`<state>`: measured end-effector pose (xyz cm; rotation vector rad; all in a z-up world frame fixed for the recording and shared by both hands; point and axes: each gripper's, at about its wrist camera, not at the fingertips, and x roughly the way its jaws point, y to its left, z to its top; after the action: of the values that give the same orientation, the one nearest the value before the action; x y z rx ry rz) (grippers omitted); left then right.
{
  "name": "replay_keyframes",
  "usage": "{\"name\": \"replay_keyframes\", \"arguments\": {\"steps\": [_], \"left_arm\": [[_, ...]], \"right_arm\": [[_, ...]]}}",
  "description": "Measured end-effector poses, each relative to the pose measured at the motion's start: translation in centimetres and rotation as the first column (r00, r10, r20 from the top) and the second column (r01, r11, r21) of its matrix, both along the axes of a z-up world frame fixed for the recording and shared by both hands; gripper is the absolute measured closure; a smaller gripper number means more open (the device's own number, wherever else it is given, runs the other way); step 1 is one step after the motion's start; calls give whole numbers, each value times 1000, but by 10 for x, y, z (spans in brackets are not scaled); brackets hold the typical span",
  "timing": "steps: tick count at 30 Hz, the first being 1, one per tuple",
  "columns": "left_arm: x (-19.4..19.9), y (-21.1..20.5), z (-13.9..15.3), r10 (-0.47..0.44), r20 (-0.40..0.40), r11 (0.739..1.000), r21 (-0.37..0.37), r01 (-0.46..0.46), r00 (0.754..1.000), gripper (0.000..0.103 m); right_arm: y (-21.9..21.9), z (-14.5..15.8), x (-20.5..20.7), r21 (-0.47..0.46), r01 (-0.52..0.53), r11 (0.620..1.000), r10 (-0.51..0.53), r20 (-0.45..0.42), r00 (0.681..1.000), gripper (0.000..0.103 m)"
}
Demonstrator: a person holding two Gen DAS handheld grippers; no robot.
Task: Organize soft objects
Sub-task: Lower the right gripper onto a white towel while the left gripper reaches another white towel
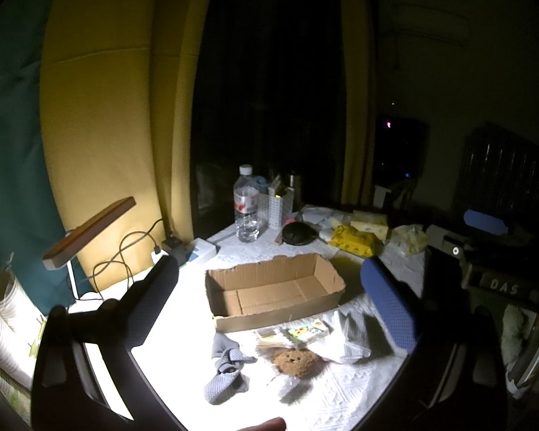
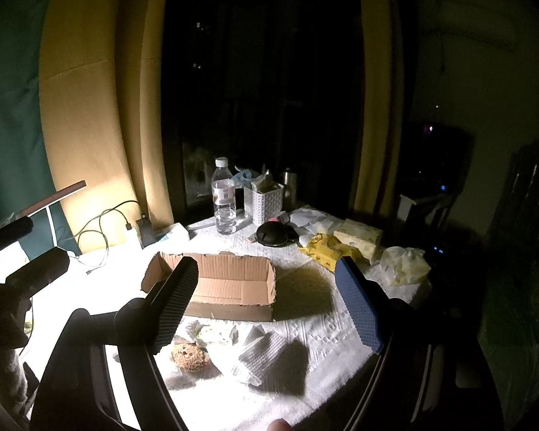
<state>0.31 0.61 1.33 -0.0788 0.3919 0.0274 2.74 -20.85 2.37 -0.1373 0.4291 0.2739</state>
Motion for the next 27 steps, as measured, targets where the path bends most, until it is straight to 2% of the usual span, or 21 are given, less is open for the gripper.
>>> {"name": "replay_keyframes", "arguments": {"steps": [1, 8, 14, 21, 27], "left_arm": [[1, 0, -1, 2, -2, 1000, 1, -2, 1000, 0], [22, -2, -18, 3, -57, 1000, 11, -2, 998, 0], [43, -4, -49, 12, -139, 1000, 20, -10, 990, 0], [66, -3, -110, 50, -289, 998, 45, -39, 956, 1], [75, -6, -153, 49, -376, 999, 40, -37, 925, 1]], "right_arm": [[0, -16, 3, 0, -2, 1000, 2, -1, 1000, 22], [-3, -43, 15, -6, -16, 1000, 16, -52, 999, 22], [-9, -70, 41, -7, -38, 999, 36, -131, 991, 22], [-18, -111, 70, -5, -50, 999, 48, -222, 974, 22], [-18, -147, 89, -19, -72, 997, 63, -305, 950, 22]]}}
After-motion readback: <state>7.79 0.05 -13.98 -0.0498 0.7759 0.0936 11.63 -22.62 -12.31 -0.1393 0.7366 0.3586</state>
